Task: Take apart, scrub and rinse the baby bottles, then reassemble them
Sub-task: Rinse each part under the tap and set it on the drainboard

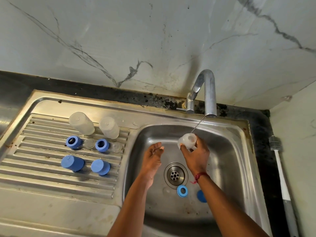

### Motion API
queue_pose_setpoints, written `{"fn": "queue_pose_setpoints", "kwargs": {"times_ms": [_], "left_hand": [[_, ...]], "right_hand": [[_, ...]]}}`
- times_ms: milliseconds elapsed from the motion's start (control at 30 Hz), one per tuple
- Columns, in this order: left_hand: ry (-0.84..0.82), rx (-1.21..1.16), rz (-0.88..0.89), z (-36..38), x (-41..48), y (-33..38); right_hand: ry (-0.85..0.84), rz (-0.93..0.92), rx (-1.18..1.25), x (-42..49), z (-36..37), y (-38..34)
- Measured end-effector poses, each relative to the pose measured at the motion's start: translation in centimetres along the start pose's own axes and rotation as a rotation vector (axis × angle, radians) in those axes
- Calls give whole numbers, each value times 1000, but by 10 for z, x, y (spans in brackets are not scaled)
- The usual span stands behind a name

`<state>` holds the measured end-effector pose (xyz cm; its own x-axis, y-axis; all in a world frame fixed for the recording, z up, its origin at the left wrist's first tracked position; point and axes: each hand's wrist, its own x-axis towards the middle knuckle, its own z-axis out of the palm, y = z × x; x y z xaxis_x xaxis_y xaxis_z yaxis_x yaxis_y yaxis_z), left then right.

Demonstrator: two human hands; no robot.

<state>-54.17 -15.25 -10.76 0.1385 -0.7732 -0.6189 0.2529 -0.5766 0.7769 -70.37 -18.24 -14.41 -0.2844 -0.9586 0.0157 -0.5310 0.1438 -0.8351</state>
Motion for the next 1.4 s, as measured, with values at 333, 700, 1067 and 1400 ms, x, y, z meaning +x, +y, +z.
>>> {"fn": "queue_pose_setpoints", "kwargs": {"times_ms": [333, 700, 1067, 1400], "left_hand": [[-13, 28, -11, -2, -3, -2], [-9, 21, -18, 0, -3, 3], [-23, 19, 10, 12, -2, 13], [-73, 58, -15, 25, -3, 16]], "right_hand": [[-5, 14, -40, 7, 0, -5], [-169, 83, -87, 14, -9, -14], [-209, 139, 15, 24, -35, -8], [-348, 303, 325, 31, -55, -16]]}}
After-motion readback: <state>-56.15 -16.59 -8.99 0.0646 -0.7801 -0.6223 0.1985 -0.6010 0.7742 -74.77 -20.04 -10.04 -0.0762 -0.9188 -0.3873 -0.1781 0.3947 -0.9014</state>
